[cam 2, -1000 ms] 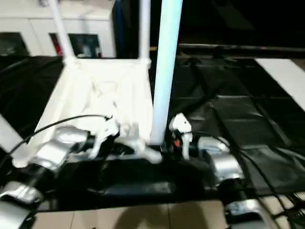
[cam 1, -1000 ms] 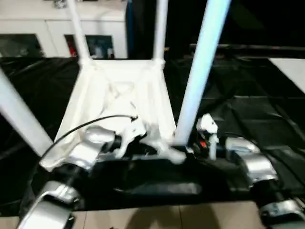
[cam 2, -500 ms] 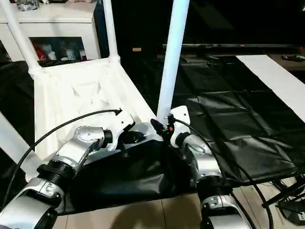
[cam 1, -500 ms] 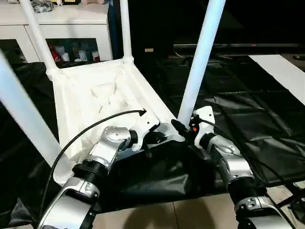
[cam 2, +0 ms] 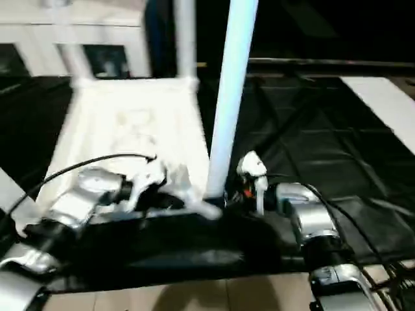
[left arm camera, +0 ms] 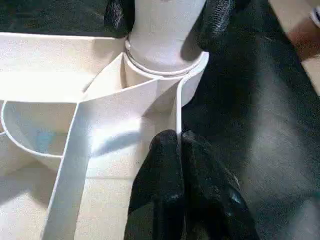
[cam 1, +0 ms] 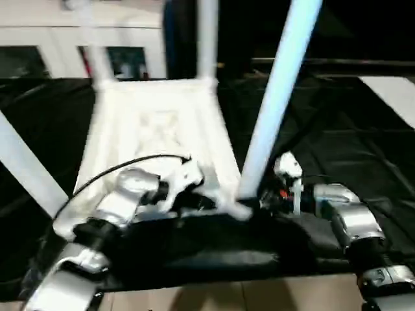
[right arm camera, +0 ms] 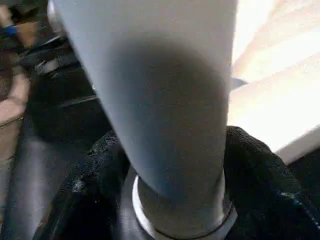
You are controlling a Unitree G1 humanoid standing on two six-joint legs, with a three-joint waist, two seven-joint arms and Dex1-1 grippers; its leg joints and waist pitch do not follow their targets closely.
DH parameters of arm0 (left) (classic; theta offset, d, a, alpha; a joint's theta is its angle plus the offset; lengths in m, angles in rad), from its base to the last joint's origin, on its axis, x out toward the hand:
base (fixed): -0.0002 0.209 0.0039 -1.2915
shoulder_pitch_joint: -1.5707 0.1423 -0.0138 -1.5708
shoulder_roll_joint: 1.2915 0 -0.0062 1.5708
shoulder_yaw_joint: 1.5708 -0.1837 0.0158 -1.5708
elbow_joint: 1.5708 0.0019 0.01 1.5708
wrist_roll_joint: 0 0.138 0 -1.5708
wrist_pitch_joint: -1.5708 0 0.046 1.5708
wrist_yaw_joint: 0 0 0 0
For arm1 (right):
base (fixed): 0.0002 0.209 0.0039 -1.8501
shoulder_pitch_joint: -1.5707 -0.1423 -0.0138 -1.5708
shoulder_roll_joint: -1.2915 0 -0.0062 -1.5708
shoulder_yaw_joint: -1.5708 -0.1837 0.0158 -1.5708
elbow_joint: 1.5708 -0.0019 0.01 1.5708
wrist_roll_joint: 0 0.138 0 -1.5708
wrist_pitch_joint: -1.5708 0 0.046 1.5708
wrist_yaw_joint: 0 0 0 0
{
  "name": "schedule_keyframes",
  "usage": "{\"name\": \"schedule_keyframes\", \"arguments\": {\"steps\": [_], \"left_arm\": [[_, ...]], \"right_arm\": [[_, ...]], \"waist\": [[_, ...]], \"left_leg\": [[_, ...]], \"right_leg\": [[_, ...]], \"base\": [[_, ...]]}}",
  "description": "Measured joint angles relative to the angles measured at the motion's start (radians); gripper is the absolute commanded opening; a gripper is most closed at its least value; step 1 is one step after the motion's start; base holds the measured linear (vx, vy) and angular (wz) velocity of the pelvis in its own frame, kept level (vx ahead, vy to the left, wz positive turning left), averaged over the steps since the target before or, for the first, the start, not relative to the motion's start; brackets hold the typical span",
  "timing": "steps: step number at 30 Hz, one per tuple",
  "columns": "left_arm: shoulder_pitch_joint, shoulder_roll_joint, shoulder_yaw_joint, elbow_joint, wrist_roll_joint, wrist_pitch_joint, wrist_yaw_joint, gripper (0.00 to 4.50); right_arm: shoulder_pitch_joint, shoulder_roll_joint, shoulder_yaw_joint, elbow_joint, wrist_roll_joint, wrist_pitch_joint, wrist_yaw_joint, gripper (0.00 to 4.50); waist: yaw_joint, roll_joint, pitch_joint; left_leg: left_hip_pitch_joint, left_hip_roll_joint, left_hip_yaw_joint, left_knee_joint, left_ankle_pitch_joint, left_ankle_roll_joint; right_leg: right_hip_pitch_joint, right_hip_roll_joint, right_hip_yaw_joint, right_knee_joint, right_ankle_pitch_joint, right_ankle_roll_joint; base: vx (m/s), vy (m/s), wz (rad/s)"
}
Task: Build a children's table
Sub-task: Rotate leg to tighten
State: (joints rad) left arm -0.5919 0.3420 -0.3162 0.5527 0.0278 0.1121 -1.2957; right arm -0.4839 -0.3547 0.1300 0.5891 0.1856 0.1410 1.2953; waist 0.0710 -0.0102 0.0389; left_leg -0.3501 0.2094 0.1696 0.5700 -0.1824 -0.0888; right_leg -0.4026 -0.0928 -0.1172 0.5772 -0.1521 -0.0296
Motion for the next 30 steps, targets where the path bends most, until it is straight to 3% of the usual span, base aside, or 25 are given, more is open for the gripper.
{"name": "schedule_keyframes", "arguments": {"steps": [3,12,16,19,23,29,30], "left_arm": [[0.013,0.022,-0.012,-0.031,-0.004,0.005,-0.028,0.00],[0.026,0.039,-0.015,-0.060,-0.014,0.017,-0.052,0.00],[0.026,0.009,0.005,-0.041,-0.009,0.023,0.023,0.00],[0.011,-0.034,0.024,0.000,0.012,0.032,0.133,0.00],[-0.014,-0.115,0.050,0.052,0.038,0.070,0.301,0.00],[-0.019,-0.169,0.071,0.085,0.054,0.086,0.407,0.00],[-0.020,-0.175,0.071,0.086,0.058,0.088,0.416,0.00]], "right_arm": [[0.000,-0.008,0.017,0.000,0.000,0.003,0.034,2.91],[0.002,-0.006,0.036,-0.027,0.000,0.010,0.064,2.33],[0.020,0.029,0.000,-0.031,0.000,0.016,-0.025,2.25],[0.019,0.070,-0.040,-0.005,-0.020,-0.011,-0.189,2.20],[-0.006,0.158,-0.101,0.061,-0.042,-0.040,-0.466,2.09],[-0.018,0.234,-0.125,0.092,-0.089,-0.075,-0.656,2.02],[-0.019,0.239,-0.125,0.095,-0.097,-0.081,-0.673,2.35]], "waist": [[0.006,0.000,0.000],[0.014,0.000,0.000],[0.014,0.000,0.000],[0.003,-0.002,-0.001],[-0.040,-0.004,-0.002],[-0.057,-0.004,-0.004],[-0.059,-0.004,-0.004]], "left_leg": [[0.001,0.000,0.000,0.000,0.000,0.000],[0.000,0.000,0.000,0.000,0.000,0.000],[0.001,0.000,0.001,0.001,0.000,-0.001],[0.004,0.000,0.000,0.002,0.001,-0.001],[0.007,-0.001,-0.002,0.005,0.001,-0.001],[0.009,-0.001,-0.003,0.006,0.001,-0.001],[0.009,-0.001,-0.004,0.006,0.001,-0.001]], "right_leg": [[0.000,0.000,0.001,0.000,0.000,0.000],[0.000,0.001,0.001,0.001,0.000,0.000],[0.001,0.000,0.001,0.001,0.000,0.001],[0.001,0.001,0.003,0.001,0.000,0.005],[0.003,0.000,0.004,-0.001,-0.001,0.007],[0.005,0.001,0.001,-0.002,-0.001,0.007],[0.006,0.000,0.001,-0.003,-0.001,0.007]], "base": [[0.000,0.000,0.00],[0.000,0.000,0.00],[0.000,0.000,0.00],[0.000,0.000,0.00],[0.000,0.000,0.00],[0.000,0.000,0.00],[0.000,0.000,0.00]]}}
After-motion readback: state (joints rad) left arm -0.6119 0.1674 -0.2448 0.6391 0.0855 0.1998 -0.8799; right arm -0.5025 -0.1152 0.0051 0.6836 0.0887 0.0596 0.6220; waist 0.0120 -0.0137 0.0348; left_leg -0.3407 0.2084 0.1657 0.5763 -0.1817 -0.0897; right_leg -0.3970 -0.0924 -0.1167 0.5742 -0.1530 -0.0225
